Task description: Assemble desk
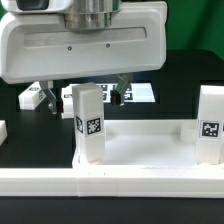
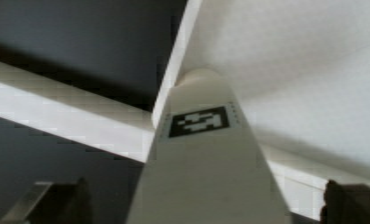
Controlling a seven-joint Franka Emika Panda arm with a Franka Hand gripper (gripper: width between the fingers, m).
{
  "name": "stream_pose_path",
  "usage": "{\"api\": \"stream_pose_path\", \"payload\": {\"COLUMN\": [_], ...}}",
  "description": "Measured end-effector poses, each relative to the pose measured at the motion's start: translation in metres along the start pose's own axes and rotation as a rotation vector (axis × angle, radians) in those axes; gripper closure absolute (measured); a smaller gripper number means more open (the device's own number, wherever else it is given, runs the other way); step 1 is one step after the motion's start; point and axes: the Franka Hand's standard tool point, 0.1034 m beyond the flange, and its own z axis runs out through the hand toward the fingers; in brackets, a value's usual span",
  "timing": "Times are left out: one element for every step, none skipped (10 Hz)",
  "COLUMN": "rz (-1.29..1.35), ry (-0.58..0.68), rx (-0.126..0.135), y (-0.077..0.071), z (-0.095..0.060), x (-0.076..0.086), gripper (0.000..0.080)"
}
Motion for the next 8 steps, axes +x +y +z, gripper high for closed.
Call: {"api": "stream_pose_path", "payload": {"rz": [0.000, 0.001, 0.021, 0.034, 0.035, 0.161, 0.282, 0.402], "ry": [-0.001, -0.001, -0.002, -0.002, -0.002, -0.009, -0.010, -0.011], "rx": [-0.001, 0.000, 0.000, 0.000, 0.000, 0.006, 0.010, 0.014], "y": [0.0002, 0.0002, -0.0001, 0.0001, 0.0002, -0.0002, 0.0007, 0.0011], "z": [0.0003, 0.0005, 0.0009, 0.0010, 0.0010, 0.0008, 0.0012, 0.0018], "x": [-0.0002, -0.0003, -0.0004, -0.0006, -0.0006, -0.0005, -0.0004, -0.0011], "gripper": [0.0271, 0.0416, 0.0510, 0.0510, 0.0510, 0.0510, 0.0510, 0.0510]}}
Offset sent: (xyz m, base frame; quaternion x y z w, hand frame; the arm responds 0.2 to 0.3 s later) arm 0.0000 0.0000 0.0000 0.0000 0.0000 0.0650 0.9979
